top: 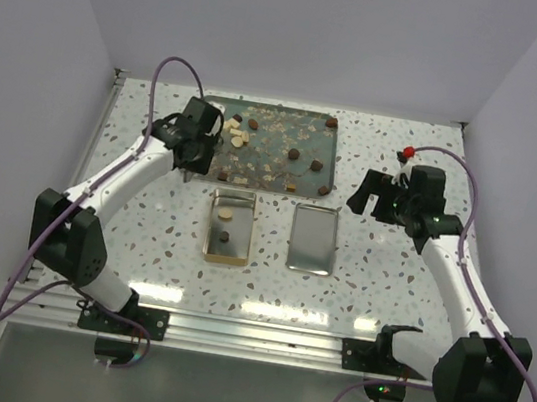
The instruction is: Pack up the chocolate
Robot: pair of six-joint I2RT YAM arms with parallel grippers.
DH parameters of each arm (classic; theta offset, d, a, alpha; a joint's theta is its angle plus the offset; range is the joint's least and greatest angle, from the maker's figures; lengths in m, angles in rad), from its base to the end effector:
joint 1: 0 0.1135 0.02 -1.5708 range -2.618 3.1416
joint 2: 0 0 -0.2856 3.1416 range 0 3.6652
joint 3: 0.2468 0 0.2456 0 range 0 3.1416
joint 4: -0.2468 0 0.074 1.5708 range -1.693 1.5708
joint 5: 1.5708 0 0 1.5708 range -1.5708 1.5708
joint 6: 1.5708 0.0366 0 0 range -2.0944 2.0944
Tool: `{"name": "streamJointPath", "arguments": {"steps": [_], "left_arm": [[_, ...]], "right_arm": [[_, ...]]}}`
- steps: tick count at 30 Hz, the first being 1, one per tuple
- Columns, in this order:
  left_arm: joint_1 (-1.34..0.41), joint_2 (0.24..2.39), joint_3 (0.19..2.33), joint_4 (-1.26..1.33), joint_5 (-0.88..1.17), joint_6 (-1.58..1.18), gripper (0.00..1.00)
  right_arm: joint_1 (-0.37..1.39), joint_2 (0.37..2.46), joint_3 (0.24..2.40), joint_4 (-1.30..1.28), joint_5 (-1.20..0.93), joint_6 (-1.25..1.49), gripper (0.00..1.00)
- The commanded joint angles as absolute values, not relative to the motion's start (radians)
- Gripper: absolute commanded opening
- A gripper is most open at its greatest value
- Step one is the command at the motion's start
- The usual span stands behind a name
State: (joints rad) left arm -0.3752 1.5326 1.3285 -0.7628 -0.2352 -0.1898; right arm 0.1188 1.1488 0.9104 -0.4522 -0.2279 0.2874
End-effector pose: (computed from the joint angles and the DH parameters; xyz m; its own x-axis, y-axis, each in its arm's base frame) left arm 0.2978 -0.1081 0.3192 -0.7961 0.1164 -0.5938 0.0846 0.9931 0.0812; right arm 0.2305 0.0358 0.3063 -0.6883 0.1959 -0.6985 -0.0973 0.9292 0.3565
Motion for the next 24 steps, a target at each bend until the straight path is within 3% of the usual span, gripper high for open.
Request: {"name": "streamJointPath", "arguments": {"steps": [1,24], "left_arm": [[-0.371,1.563,1.356,-0.661,-0.287,-0.172,0.39],[-0.341,1.713,1.422,-0.592,-0.275,-0.126,0.43]], "right_arm": [[0.123,1.170,0.926,-0.417,-0.250,0.290,0.98],[0.123,1.241,0.973,-0.413,-0.275,0.291,0.98]]}}
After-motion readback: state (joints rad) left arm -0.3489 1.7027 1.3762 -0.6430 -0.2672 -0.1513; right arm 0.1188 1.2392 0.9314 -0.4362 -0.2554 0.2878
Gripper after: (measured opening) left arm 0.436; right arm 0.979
